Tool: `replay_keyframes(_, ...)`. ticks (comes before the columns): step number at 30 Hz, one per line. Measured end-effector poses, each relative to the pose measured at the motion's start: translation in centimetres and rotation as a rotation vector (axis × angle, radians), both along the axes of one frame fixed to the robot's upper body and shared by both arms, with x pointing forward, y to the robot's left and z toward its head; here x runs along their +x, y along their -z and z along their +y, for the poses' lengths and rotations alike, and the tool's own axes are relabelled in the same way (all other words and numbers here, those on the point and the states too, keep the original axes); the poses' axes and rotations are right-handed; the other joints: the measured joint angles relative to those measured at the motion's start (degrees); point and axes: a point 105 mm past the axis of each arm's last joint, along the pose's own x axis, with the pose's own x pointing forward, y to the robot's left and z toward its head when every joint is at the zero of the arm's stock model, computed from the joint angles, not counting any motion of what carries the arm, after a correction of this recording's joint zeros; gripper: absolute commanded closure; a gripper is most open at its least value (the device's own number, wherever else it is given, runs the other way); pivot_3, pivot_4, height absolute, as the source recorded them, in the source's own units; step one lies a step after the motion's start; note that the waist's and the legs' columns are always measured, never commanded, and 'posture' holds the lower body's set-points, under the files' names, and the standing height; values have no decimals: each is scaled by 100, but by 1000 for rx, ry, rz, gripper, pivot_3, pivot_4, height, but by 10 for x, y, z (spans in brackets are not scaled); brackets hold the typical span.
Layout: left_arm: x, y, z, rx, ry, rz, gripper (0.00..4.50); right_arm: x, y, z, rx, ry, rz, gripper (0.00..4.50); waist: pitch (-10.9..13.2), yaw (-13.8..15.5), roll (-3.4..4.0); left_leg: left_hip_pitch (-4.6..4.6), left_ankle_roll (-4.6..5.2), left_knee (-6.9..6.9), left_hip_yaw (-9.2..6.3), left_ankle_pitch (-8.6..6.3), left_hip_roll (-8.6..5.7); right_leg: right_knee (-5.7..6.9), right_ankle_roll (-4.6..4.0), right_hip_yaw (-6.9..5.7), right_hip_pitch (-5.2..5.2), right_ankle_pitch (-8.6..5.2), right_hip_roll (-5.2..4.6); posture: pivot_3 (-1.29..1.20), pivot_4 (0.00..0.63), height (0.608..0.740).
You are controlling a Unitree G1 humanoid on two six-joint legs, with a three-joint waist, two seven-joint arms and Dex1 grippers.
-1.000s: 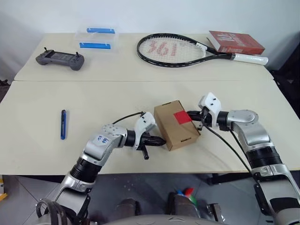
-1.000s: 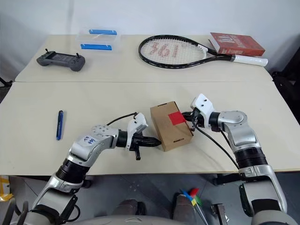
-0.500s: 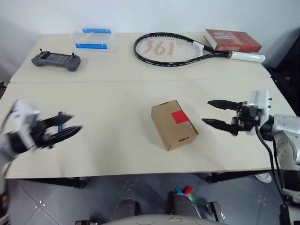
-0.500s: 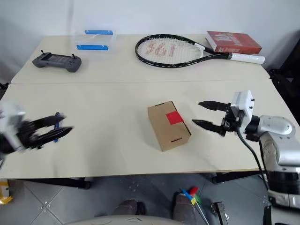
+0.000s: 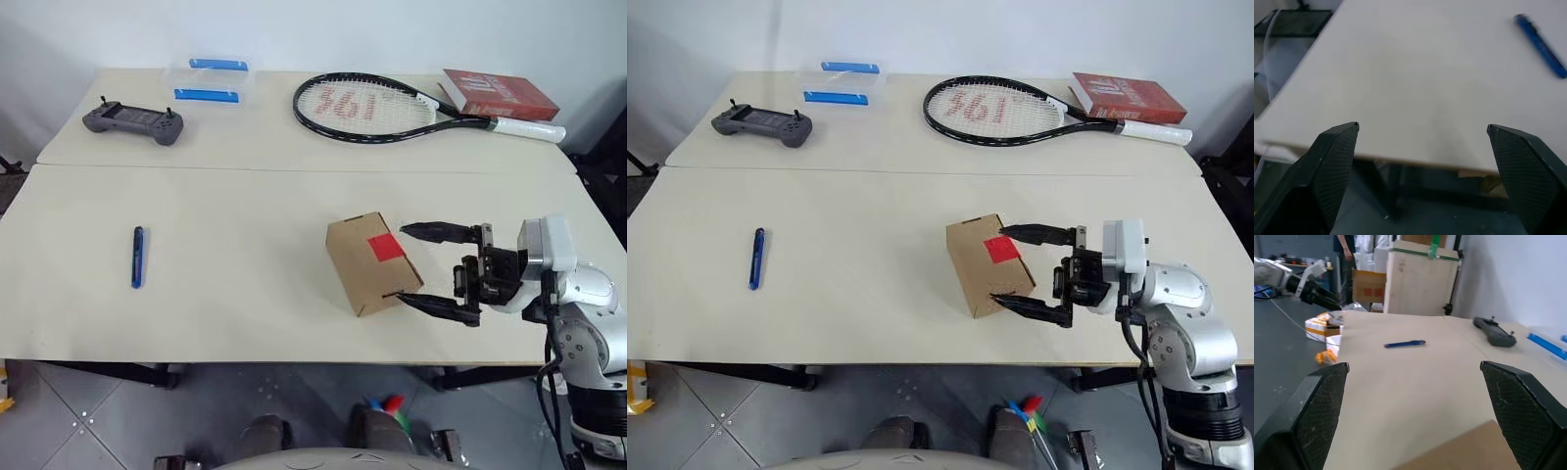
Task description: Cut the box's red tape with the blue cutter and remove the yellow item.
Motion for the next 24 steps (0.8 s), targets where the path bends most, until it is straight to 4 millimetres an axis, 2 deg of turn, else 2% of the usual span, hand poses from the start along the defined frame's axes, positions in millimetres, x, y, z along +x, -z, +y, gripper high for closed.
replay_keyframes(3, 52, -4, -46, -28, 30, -69, 49, 2, 2, -2, -16, 8, 7, 0, -5, -3, -4, 0, 3, 1, -1, 5, -3, 5, -1, 8, 2, 1, 6, 0, 150, 740)
replay_keyframes(6, 87, -3, -73, -91, -18, -86, 49, 2, 4, -2, -21, 6, 12, 0, -9, -58, -8, 8, 0, 0, 20, 3, 7, 8, 0, -6, -1, 3, 36, 0, 150, 740)
replay_keyframes(8, 103, -3, -89, -106, -26, -56, 49, 3, 5, -2, -25, 5, 18, 0, -11, -109, -12, 9, -1, 0, 25, 2, 11, 11, 0, -10, -4, 3, 43, 0, 150, 740)
replay_keyframes(12, 123, 4, -106, -91, -100, 45, 49, 4, 6, -2, -26, 1, 25, 0, -11, -139, -12, 10, 0, 1, 29, 3, 9, 11, 0, -9, -4, 3, 44, 0, 150, 740)
replay_keyframes(15, 137, 7, -109, -89, -146, 96, 49, 3, 8, 1, -32, -12, 33, 0, -12, -127, -14, 8, 1, 8, 29, 4, 8, 11, 0, -10, -3, 2, 45, 0, 150, 740)
replay_keyframes(17, 142, 17, -110, -100, -164, 154, 49, 3, 9, 3, -33, -15, 34, 0, -13, -120, -13, 8, 2, 9, 30, 4, 7, 11, 0, -9, -3, 2, 45, 0, 150, 740)
replay_keyframes(23, 148, 24, -113, -96, -168, 222, 49, 2, 6, 6, -23, -3, 18, 0, -28, -99, 12, 16, -1, 8, 32, 6, 9, 12, 0, -6, 1, 2, 45, 0, 150, 740)
replay_keyframes(24, 148, 25, -113, -98, -166, 231, 216, 2, 6, 6, -20, 4, 18, 0, -29, -95, 15, 19, -1, 8, 34, 6, 9, 12, 0, -4, 4, 2, 45, 0, 150, 740)
